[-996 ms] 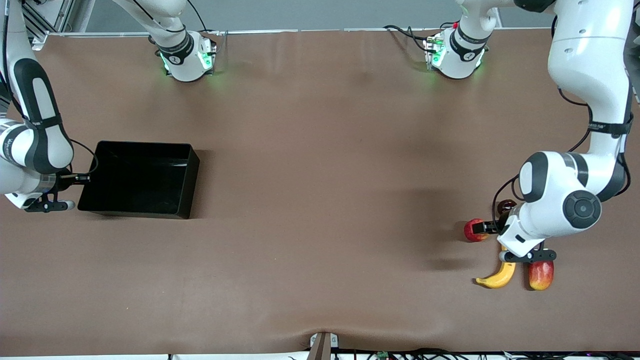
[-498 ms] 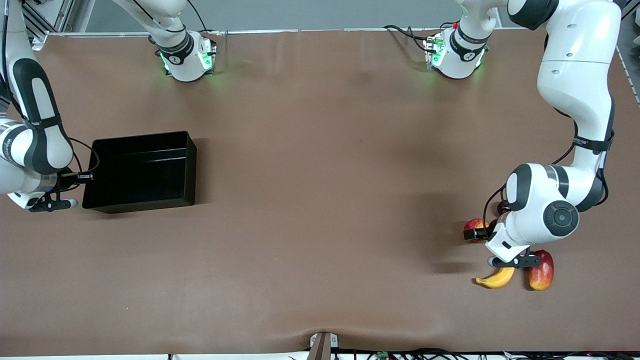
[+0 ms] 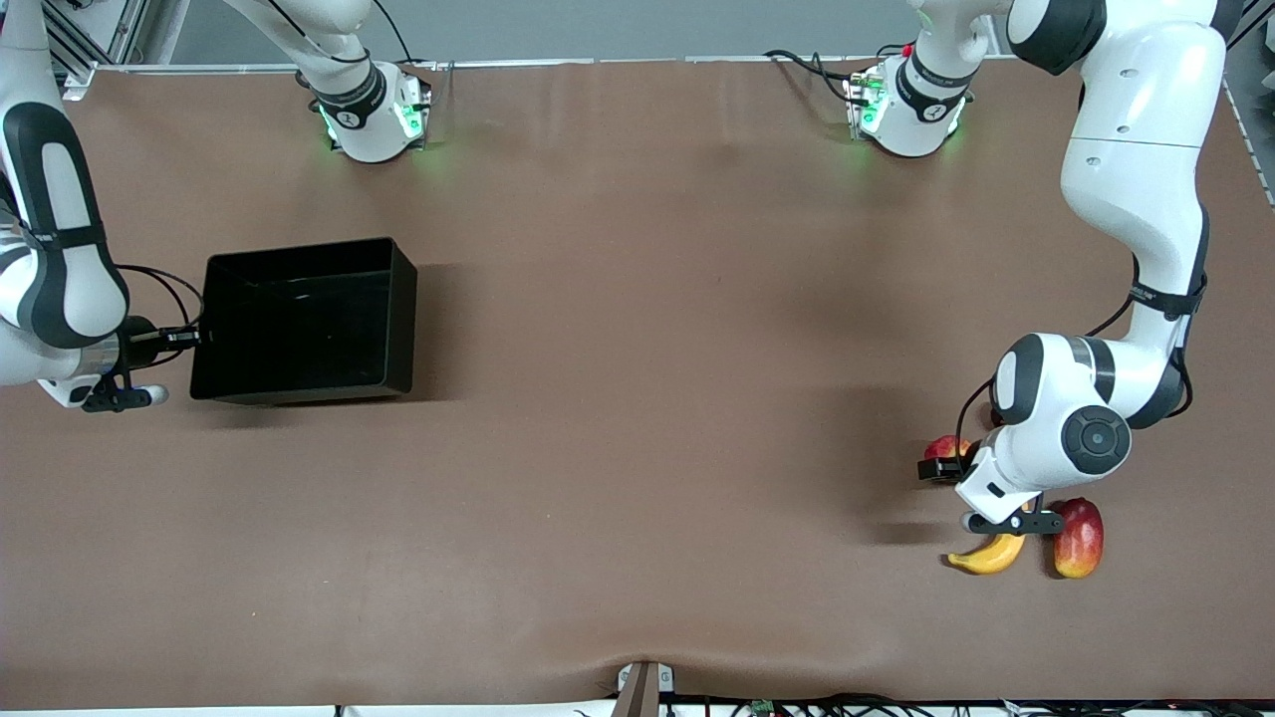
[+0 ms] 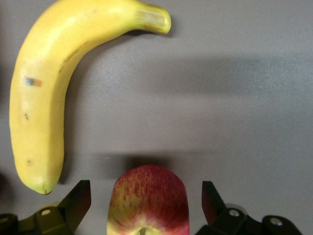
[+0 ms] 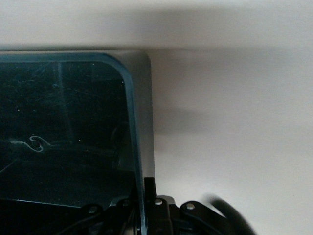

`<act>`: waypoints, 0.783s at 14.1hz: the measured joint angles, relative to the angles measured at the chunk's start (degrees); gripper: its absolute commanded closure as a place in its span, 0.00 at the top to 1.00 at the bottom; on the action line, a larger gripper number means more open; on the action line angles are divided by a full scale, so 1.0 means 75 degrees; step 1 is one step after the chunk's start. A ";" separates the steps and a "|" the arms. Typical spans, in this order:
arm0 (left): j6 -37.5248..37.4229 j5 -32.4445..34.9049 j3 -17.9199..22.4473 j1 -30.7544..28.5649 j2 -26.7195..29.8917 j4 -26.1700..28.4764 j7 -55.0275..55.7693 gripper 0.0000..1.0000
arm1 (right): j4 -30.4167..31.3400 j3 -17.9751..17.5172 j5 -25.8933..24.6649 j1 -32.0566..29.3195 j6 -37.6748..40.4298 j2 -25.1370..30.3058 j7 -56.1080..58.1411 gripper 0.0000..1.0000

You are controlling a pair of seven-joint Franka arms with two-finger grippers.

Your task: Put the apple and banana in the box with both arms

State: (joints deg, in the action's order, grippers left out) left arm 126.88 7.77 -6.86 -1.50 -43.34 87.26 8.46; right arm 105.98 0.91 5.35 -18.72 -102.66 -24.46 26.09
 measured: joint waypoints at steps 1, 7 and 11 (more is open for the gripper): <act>0.0000 0.0000 -0.0017 0.0001 0.0000 0.0024 0.0000 1.00 | -0.0001 -0.0007 0.0038 0.0119 0.0101 0.0090 -0.0157 0.00; -0.0004 0.0001 -0.0037 -0.0011 0.0038 0.0324 -0.0001 1.00 | 0.0056 -0.0076 0.0105 0.1630 0.0632 0.0567 -0.2679 0.00; -0.0008 0.0001 -0.0036 -0.0024 0.0160 0.0532 -0.0194 0.87 | 0.0125 -0.0106 0.0771 0.2960 0.0583 0.0797 -0.4375 0.00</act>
State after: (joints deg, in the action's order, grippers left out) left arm 126.82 7.78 -7.13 -1.68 -42.14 91.25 7.00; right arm 106.92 0.12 11.14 3.48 -98.29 -18.48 -6.72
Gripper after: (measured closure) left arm 0.040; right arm 0.947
